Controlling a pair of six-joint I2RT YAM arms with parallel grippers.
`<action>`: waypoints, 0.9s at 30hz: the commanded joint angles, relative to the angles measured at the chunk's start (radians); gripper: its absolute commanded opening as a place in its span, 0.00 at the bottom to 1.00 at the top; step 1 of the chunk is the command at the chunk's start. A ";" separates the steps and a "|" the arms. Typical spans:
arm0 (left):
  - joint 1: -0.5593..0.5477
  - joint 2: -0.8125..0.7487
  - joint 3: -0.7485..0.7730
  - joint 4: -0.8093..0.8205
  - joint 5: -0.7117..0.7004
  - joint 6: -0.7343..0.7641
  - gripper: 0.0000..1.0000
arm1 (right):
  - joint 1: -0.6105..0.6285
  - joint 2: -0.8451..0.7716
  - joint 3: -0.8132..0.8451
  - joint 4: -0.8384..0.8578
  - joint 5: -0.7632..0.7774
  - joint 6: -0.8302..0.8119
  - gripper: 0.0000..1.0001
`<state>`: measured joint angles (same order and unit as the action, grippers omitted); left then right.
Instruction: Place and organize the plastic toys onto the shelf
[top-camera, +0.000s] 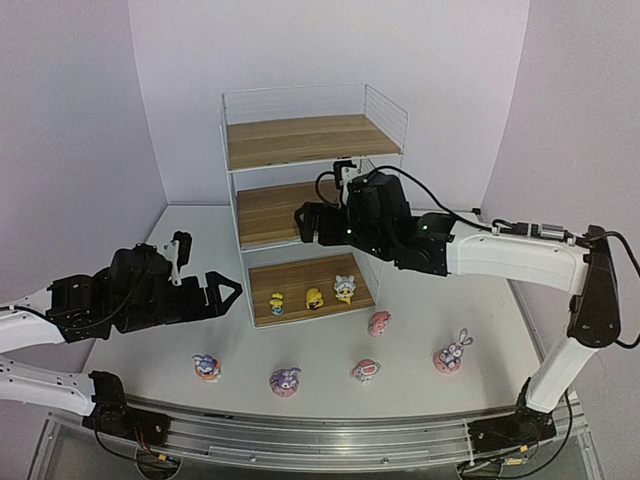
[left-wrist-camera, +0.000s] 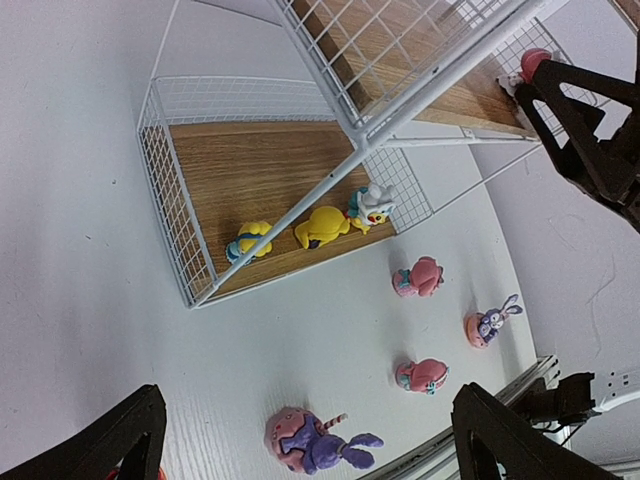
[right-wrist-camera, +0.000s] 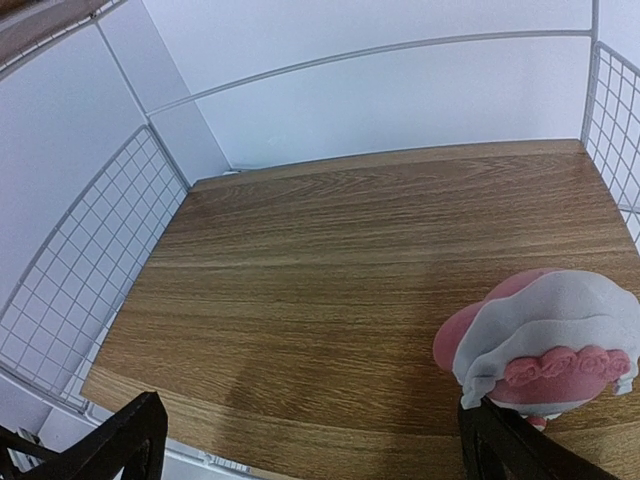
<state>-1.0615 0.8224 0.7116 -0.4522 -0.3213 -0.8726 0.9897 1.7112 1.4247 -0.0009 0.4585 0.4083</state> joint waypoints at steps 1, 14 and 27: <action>-0.002 -0.021 -0.002 0.029 -0.001 -0.001 1.00 | 0.003 -0.021 0.029 0.044 -0.010 -0.008 0.98; -0.002 -0.044 -0.003 0.007 0.020 0.002 1.00 | 0.010 -0.425 -0.254 -0.167 -0.441 0.046 0.98; -0.002 0.010 -0.027 0.067 0.077 0.032 1.00 | 0.010 -0.460 -0.569 -0.392 -0.488 0.130 0.97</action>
<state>-1.0615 0.8134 0.6901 -0.4335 -0.2662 -0.8617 0.9955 1.1880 0.8842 -0.3361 -0.0138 0.5082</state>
